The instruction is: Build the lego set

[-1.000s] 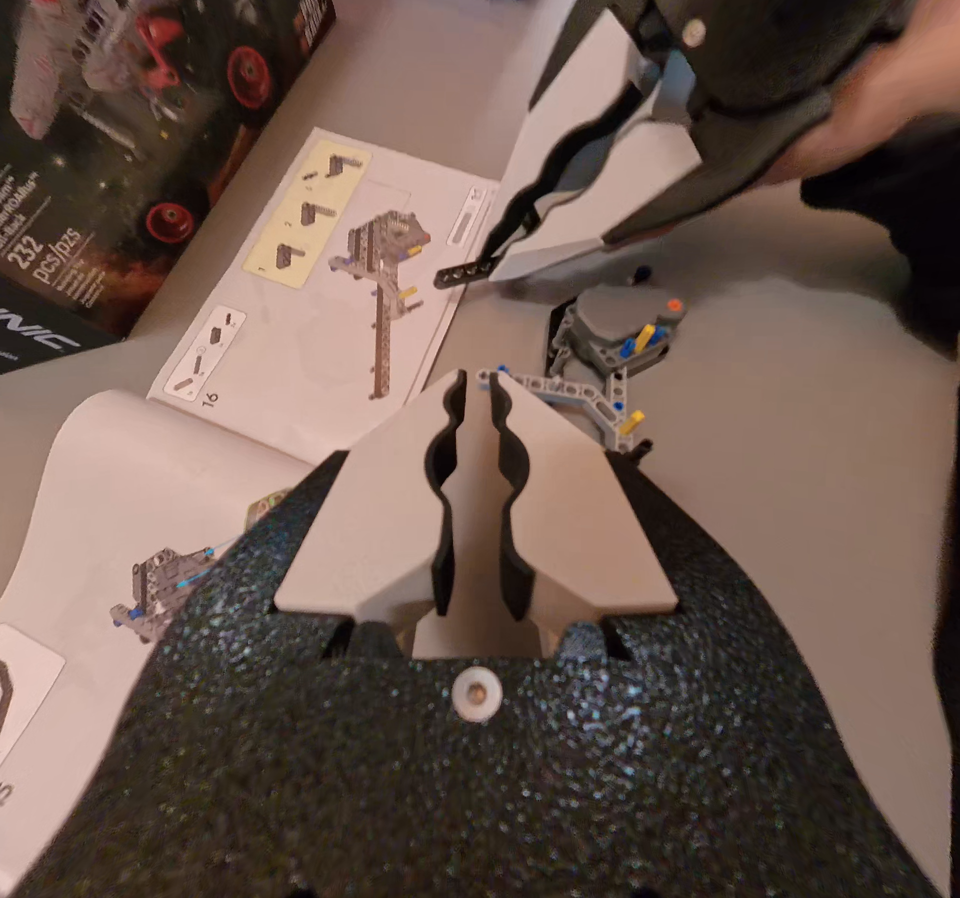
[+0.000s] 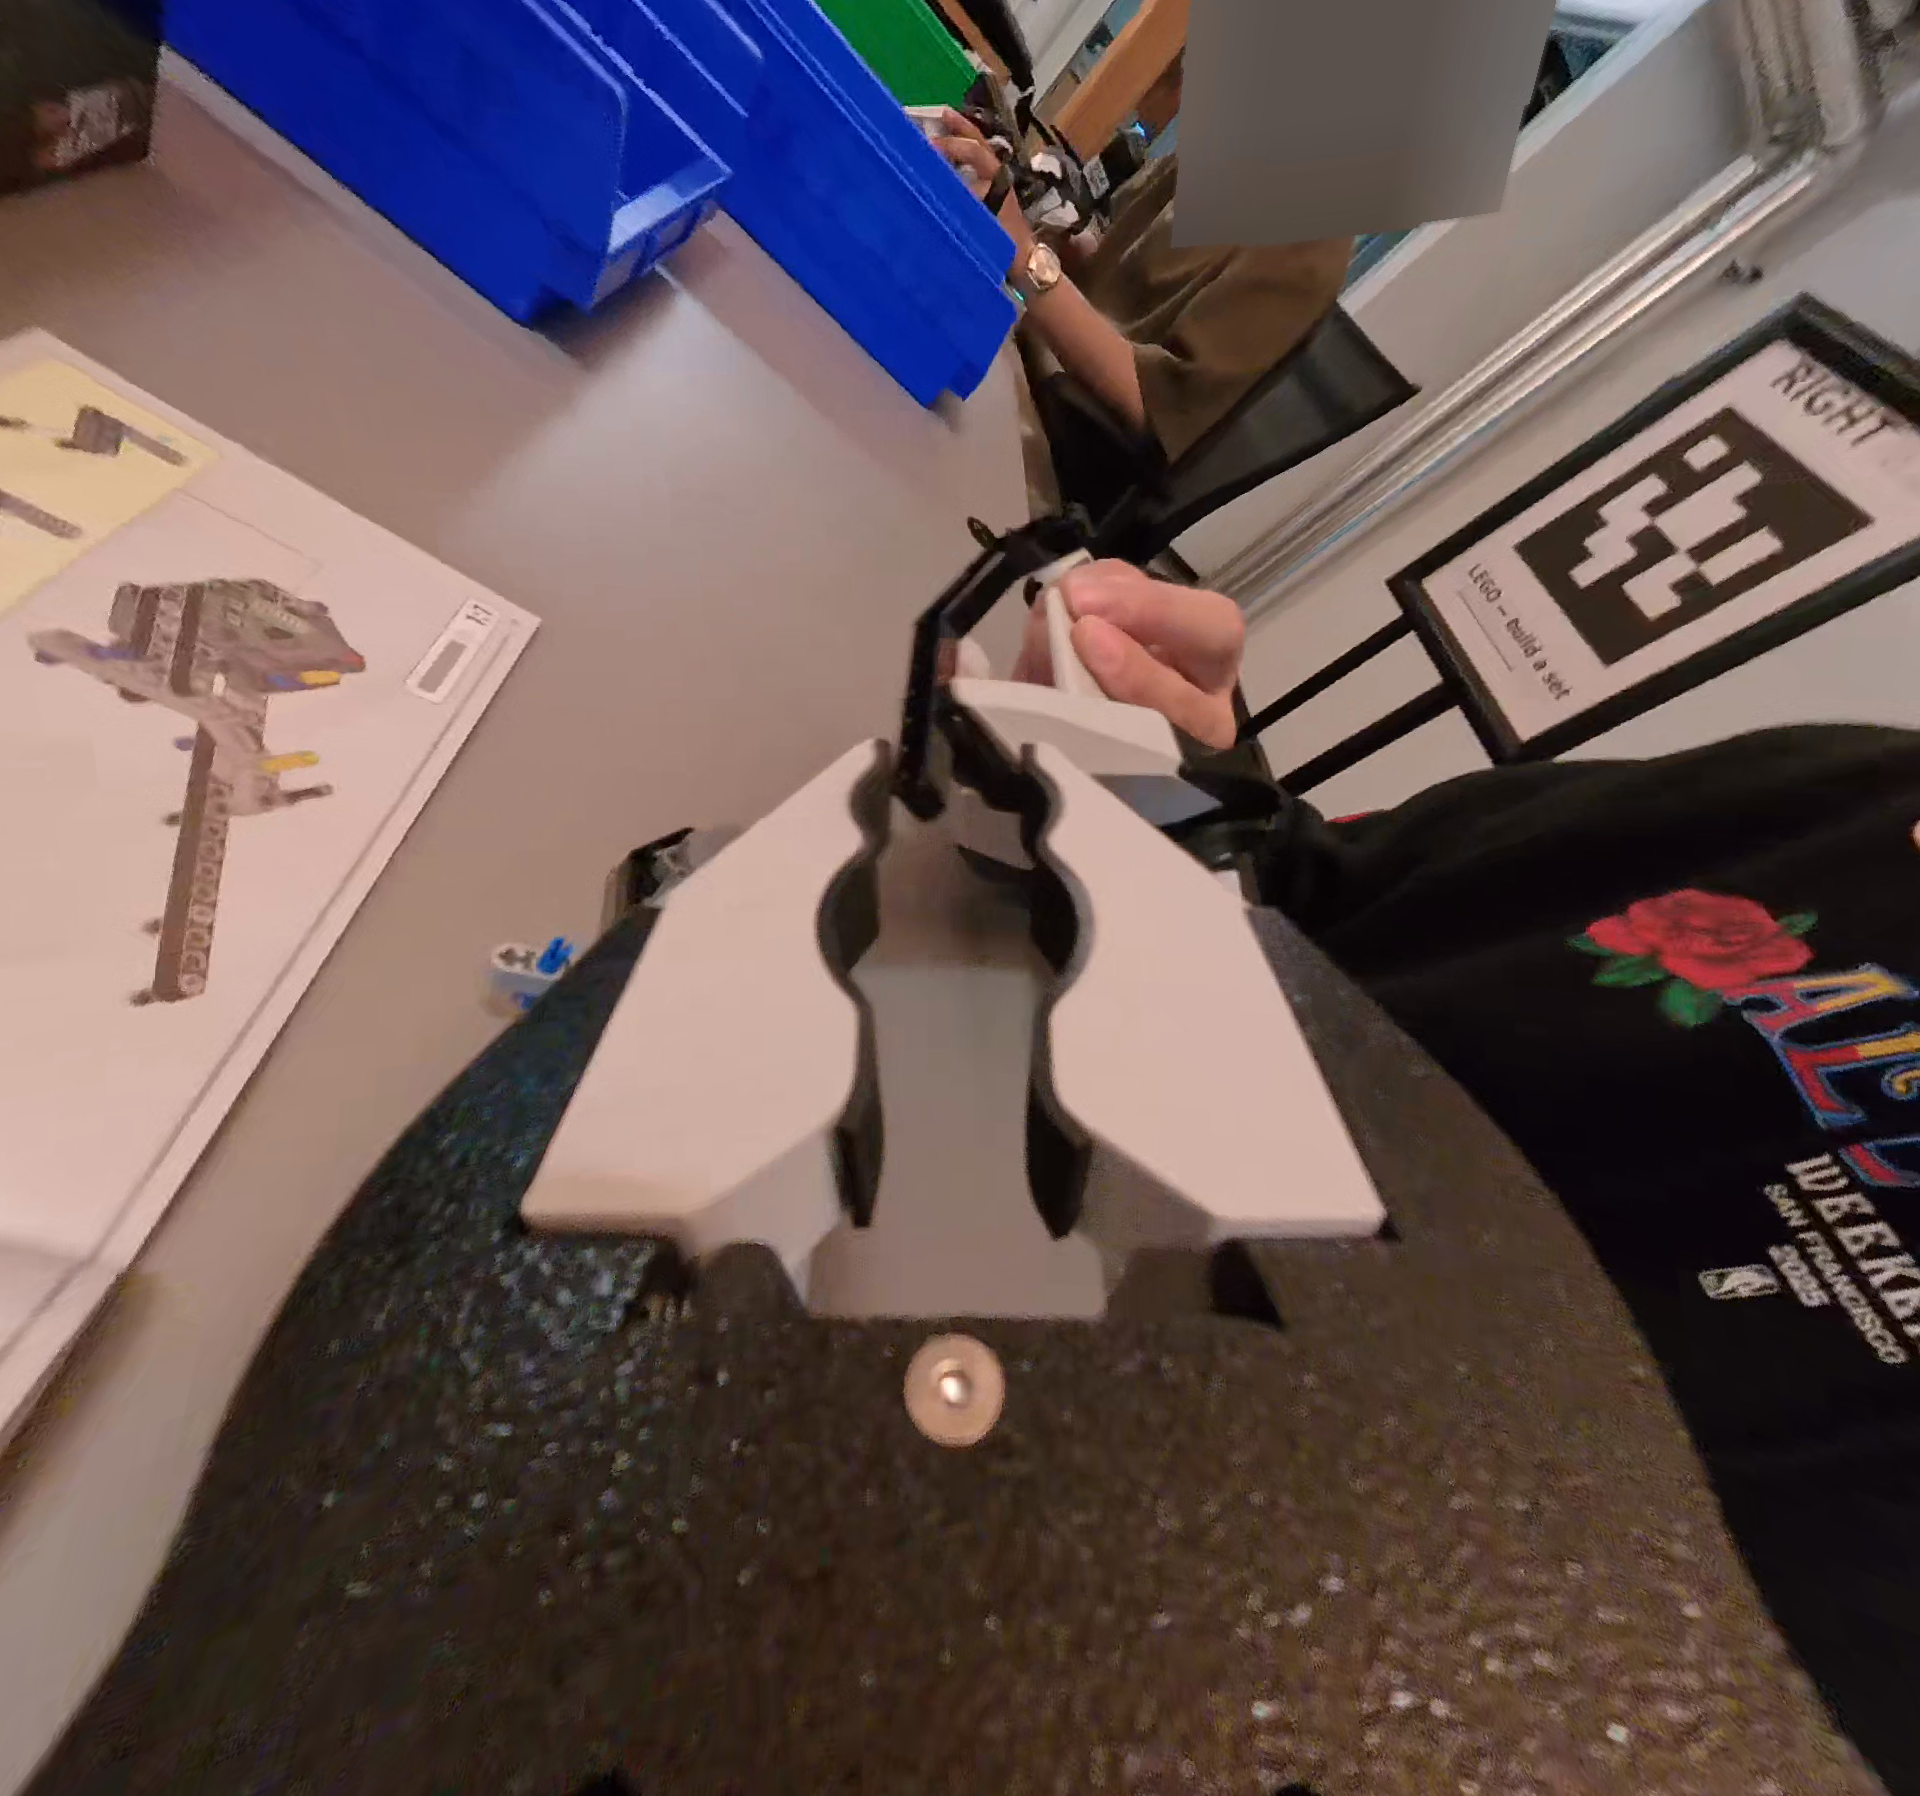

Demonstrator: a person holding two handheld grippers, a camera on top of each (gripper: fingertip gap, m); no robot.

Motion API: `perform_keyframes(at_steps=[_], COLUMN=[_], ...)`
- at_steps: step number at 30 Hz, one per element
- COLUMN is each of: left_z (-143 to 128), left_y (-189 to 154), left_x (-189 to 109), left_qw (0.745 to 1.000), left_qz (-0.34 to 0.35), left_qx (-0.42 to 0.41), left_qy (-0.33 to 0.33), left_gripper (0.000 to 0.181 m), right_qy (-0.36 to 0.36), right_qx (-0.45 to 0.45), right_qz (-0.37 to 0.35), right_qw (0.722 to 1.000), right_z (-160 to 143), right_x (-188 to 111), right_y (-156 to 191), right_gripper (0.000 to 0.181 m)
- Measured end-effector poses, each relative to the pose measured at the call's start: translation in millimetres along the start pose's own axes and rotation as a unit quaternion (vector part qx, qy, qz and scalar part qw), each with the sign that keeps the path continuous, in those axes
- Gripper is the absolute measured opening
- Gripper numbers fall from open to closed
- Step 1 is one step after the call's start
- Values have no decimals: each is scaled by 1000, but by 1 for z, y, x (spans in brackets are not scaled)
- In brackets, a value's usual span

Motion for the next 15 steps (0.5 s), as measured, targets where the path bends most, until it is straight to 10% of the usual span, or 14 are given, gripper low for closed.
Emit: perform_keyframes(at_steps=[9, 15], left_z=[-6, -12], left_y=[21, 35], left_x=[0, 4], left_qw=[986, 912], left_qz=[106, 226], left_qx=[121, 336], left_qy=[37, 66], left_gripper=[5, 5], right_qy=[-26, -73], right_qx=[28, 354], right_qz=[36, 126], right_qw=[999, 924], right_z=[2, -10], right_x=[-2, -14], right_y=[11, -16], right_gripper=[7, 18])
Point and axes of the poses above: each gripper's, where its closed fingertips meet, x out along the fingers, z out of its top, y = z × x across the jaws, the point moved 3 cm from there along -x, back along the fingers, and after that the axes turned 1 degree about -z, right-handed, at the moved point
